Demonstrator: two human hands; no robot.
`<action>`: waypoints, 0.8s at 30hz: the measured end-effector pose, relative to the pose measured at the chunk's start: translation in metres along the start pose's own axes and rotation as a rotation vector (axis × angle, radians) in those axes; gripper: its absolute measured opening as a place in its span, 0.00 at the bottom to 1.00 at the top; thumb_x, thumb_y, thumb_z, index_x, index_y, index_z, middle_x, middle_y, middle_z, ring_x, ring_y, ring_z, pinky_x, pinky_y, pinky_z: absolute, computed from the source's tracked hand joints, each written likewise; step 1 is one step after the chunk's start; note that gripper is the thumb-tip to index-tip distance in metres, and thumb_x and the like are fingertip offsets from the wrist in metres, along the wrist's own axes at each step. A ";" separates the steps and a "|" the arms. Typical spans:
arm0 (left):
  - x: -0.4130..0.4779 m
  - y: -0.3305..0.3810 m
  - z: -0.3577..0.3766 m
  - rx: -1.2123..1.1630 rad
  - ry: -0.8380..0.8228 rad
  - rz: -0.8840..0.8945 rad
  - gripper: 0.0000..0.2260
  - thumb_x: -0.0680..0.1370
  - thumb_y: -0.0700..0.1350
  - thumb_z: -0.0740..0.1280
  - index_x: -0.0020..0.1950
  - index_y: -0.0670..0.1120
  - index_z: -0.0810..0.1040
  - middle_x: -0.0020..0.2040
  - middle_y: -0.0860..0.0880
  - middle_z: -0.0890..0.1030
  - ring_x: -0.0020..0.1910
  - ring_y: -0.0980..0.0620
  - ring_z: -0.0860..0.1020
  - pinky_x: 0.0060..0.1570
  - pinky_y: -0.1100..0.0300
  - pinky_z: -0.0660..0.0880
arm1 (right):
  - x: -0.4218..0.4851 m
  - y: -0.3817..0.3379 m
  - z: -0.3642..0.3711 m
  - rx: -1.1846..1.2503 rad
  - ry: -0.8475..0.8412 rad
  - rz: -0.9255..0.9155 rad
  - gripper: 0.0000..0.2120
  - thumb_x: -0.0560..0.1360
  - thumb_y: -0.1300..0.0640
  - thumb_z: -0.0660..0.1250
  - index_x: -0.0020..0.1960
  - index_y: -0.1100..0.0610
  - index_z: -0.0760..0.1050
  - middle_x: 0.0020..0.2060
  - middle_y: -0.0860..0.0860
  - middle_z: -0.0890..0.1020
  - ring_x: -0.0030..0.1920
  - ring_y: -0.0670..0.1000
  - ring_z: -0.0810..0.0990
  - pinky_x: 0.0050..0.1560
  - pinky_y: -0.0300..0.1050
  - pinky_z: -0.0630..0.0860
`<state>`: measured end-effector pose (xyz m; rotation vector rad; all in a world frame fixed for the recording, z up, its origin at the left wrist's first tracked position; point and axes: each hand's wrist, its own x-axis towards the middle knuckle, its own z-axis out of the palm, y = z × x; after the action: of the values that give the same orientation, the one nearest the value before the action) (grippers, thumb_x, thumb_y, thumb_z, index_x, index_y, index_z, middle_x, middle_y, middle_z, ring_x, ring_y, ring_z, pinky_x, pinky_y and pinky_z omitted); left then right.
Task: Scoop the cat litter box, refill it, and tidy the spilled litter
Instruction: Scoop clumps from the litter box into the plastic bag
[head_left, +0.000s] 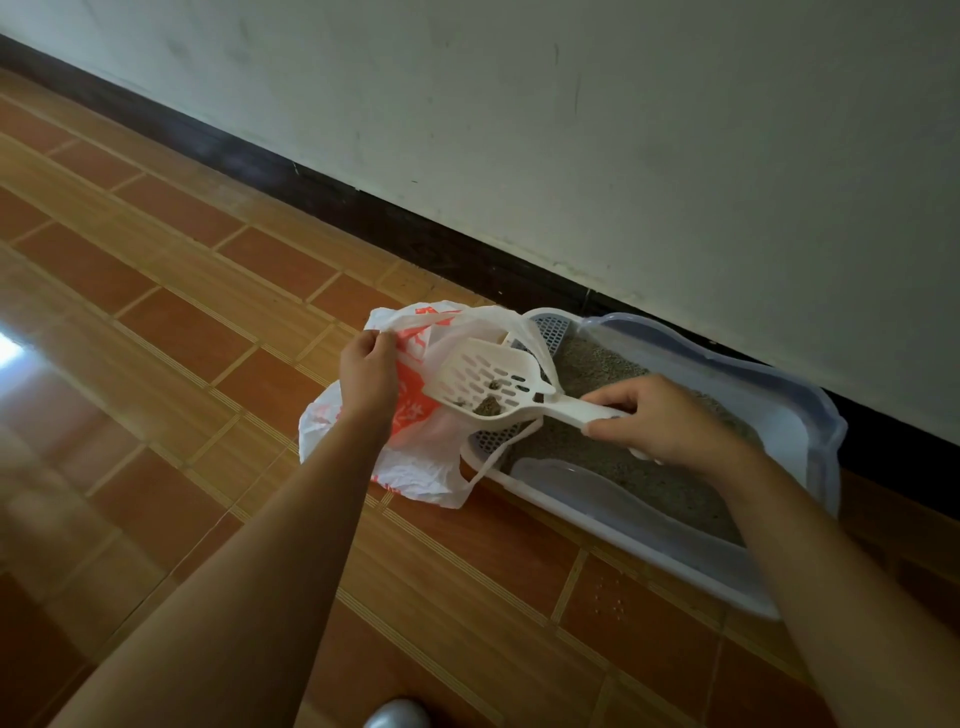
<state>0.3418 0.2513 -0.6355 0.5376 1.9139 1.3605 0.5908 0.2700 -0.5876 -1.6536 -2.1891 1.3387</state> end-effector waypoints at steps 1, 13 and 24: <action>0.000 0.000 -0.001 -0.002 0.002 -0.008 0.11 0.81 0.46 0.56 0.44 0.47 0.75 0.43 0.47 0.78 0.44 0.50 0.78 0.42 0.60 0.76 | 0.004 -0.002 0.001 -0.001 -0.002 0.000 0.14 0.72 0.58 0.69 0.57 0.52 0.78 0.43 0.46 0.81 0.42 0.48 0.79 0.39 0.40 0.74; 0.011 -0.004 -0.024 0.001 0.004 0.026 0.11 0.80 0.42 0.54 0.43 0.42 0.73 0.42 0.41 0.74 0.42 0.46 0.72 0.38 0.58 0.71 | 0.019 -0.021 -0.006 0.068 0.043 -0.044 0.12 0.73 0.59 0.68 0.56 0.52 0.78 0.39 0.41 0.78 0.39 0.42 0.76 0.34 0.36 0.68; 0.009 -0.001 -0.028 -0.040 -0.013 0.016 0.13 0.81 0.42 0.53 0.40 0.44 0.73 0.36 0.48 0.76 0.34 0.53 0.75 0.34 0.64 0.72 | 0.050 -0.045 0.022 -0.177 0.057 -0.084 0.14 0.72 0.59 0.68 0.58 0.55 0.78 0.43 0.48 0.80 0.41 0.46 0.79 0.41 0.43 0.79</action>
<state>0.3151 0.2397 -0.6346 0.5423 1.8719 1.3989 0.5253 0.2964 -0.5906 -1.6122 -2.3754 1.0912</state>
